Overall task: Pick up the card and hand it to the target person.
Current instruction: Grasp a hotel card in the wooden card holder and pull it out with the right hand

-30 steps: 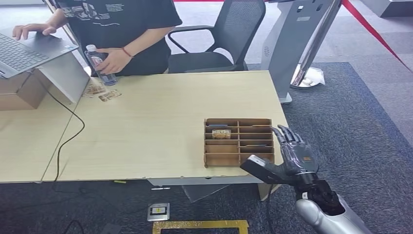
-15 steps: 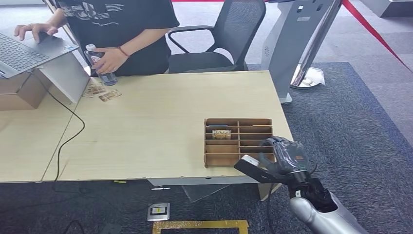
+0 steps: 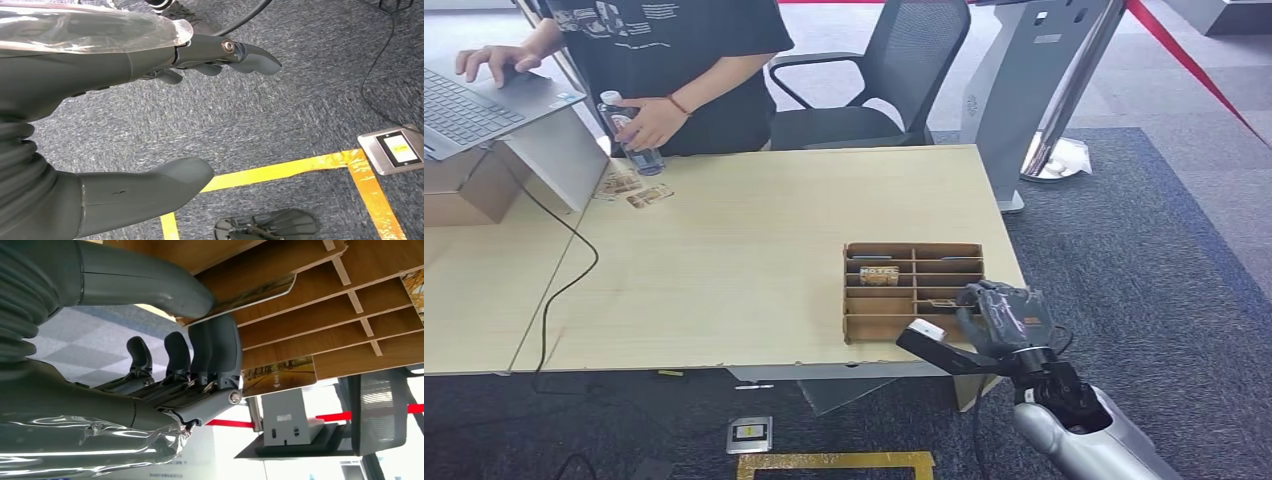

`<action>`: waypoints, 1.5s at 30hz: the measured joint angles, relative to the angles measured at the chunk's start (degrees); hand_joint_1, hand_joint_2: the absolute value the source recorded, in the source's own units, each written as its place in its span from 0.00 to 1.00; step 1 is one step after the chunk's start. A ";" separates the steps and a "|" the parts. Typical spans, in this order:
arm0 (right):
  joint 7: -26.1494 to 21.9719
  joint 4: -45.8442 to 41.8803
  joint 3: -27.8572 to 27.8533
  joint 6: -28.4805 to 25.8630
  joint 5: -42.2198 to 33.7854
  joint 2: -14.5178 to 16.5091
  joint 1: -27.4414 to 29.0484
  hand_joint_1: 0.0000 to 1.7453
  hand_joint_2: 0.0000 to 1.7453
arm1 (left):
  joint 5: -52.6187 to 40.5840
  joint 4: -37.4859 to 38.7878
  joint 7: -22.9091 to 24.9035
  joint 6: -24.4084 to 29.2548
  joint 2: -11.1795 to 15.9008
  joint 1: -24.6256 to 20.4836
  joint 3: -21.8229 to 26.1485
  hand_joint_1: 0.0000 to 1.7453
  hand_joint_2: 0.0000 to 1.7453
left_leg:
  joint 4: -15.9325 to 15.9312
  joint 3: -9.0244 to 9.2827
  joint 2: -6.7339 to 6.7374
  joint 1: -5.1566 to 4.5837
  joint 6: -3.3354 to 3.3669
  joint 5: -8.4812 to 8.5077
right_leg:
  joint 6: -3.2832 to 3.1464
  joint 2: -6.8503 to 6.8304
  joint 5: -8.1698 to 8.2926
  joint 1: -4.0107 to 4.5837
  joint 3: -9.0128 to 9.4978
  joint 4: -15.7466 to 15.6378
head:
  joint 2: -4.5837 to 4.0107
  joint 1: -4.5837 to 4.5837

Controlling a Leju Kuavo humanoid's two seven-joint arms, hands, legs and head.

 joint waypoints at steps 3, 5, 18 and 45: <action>1.02 0.00 0.27 0.70 1.88 0.00 -0.32 0.68 1.00 | 0.03 0.00 0.00 0.00 -0.02 0.01 0.00 0.00 1.00 | 0.00 0.00 0.00 0.00 0.00 0.00 | 0.00 0.00 0.00 0.00 0.00 0.00 | 0.00 0.00; 1.73 0.00 0.43 1.40 2.98 0.00 -0.59 0.81 1.00 | 0.09 0.00 0.00 0.00 -0.05 0.01 0.00 0.00 1.00 | 0.00 0.00 0.00 0.00 0.00 0.00 | 0.00 0.00 0.00 0.00 0.00 0.00 | 0.00 -0.01; 4.96 -0.66 1.17 4.38 7.18 0.00 -1.66 1.00 1.00 | 0.03 -0.01 0.04 -0.13 -0.37 0.02 0.00 0.00 1.00 | 0.00 0.01 0.00 0.00 0.00 0.00 | 0.00 0.00 0.00 0.00 0.00 0.00 | 0.00 0.00; -0.94 -23.55 -1.93 27.74 -17.28 -17.30 -10.50 1.00 1.00 | 0.08 0.00 -0.24 -2.44 -0.29 -0.60 -0.02 0.00 1.00 | 0.04 0.04 0.02 -0.03 0.00 0.00 | 0.01 0.05 0.01 -0.05 -0.02 -0.01 | 0.00 0.01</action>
